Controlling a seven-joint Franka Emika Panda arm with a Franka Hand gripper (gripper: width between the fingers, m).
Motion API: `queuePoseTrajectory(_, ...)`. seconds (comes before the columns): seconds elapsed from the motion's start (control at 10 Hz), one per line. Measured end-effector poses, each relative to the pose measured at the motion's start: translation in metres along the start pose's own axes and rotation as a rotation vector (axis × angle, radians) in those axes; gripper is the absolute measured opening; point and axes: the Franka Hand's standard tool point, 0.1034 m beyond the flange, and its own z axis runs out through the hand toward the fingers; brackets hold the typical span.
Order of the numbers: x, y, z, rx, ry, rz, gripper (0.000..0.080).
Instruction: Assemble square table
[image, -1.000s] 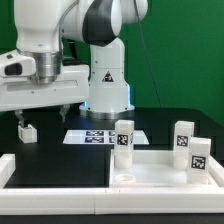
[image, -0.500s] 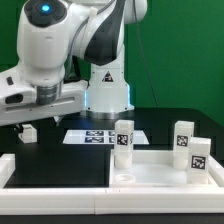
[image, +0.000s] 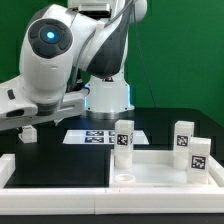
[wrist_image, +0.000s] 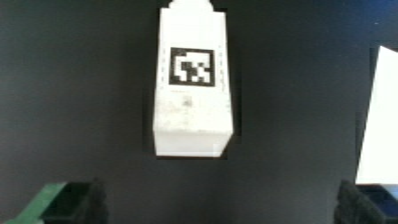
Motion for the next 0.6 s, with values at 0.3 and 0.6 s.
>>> queuePoseTrajectory(0.3, -0.014, 0.006, 0.034, -0.028, -0.054, 0.011, 0.0649)
queuePoseTrajectory(0.6, -0.013, 0.006, 0.033, -0.03, -0.052, 0.008, 0.0649)
